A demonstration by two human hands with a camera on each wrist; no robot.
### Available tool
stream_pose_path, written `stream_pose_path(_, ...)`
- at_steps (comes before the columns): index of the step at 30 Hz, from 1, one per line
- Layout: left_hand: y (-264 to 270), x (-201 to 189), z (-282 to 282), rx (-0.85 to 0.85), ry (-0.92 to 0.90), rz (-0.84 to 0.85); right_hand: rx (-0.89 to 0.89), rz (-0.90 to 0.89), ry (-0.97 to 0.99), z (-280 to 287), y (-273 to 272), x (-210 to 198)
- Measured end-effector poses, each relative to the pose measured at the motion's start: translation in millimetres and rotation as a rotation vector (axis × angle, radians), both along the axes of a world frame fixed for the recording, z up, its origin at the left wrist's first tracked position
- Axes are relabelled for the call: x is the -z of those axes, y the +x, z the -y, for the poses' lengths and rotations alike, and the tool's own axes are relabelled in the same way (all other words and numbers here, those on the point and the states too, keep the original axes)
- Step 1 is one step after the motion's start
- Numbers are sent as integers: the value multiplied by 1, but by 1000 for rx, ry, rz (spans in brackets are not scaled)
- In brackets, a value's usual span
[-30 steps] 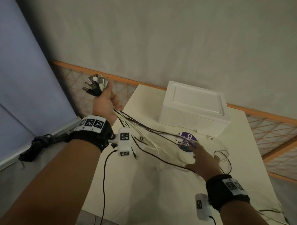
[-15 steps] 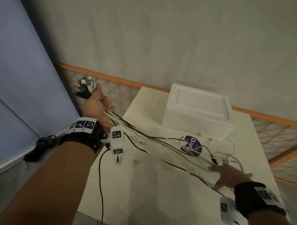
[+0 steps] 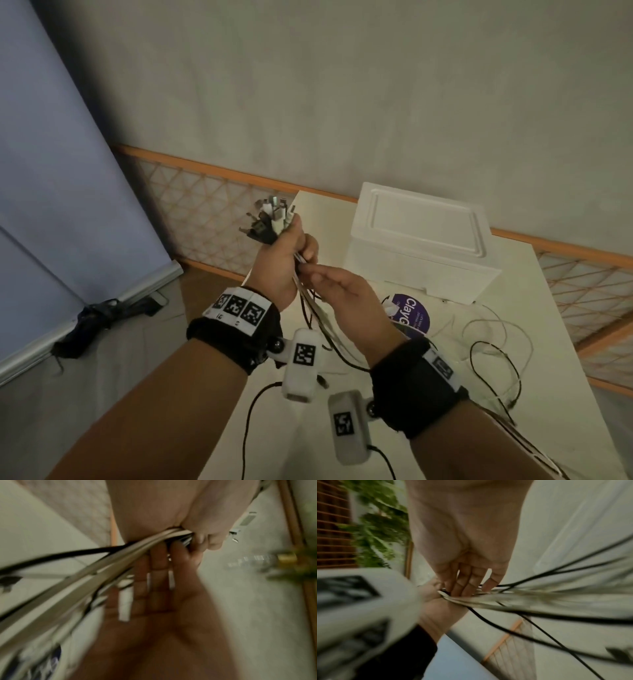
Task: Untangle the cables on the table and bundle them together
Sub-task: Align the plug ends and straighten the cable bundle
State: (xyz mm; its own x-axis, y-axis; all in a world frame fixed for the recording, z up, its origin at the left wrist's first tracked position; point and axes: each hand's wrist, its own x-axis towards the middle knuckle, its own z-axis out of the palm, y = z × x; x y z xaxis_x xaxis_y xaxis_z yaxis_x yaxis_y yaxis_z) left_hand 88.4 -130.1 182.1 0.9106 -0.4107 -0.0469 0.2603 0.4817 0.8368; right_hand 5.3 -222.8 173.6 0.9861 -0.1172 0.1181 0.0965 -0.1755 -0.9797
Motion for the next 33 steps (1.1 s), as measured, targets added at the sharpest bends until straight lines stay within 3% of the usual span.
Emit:
stream_pose_path(2, -1, 0, -2, -63, -32, -15, -6, -85, 190, -3, 2, 7)
stream_pose_path(4, -4, 1, -1, -116, 15, 23, -14, -89, 227, -7, 4, 13)
stream_pose_path(7, -6, -1, -1, -169, 67, 70, -78, -133, 47, -12, 5, 28)
stream_pose_path(9, -7, -6, -2, -166, 30, 100, -112, -258, -34, -9, 3, 38)
stream_pose_path(10, -7, -10, -2, -155, 3, 116, -45, -323, -113, -3, 3, 46)
stream_pose_path(12, -4, -20, -8, -136, -45, 124, 91, -277, -434, 27, 0, 70)
stream_pose_path(14, 7, -31, -22, -182, -123, 56, 92, -448, -805, 65, -19, 85)
stream_pose_path(15, 14, -34, -32, -217, -158, 6, 93, -475, -897, 86, -33, 98)
stream_pose_path(19, 32, -25, -55, -315, -111, -82, 61, -215, -1147, 136, -80, 104)
stream_pose_path(21, 33, -14, -51, -324, -50, -87, -4, -316, -1216, 139, -87, 97)
stream_pose_path(23, 32, -6, -44, -350, -8, -82, -142, -440, -1223, 142, -85, 99)
stream_pose_path(27, 31, -7, -39, -364, 41, -40, -410, -781, -1006, 133, -81, 82)
stream_pose_path(29, 28, -7, -38, -369, 67, -28, -473, -682, -1129, 122, -78, 62)
stream_pose_path(31, 21, -2, -31, -365, 111, -17, -398, -536, -1221, 109, -68, 41)
stream_pose_path(33, 10, 2, -18, -316, 147, -17, -126, -360, -996, 90, -54, 22)
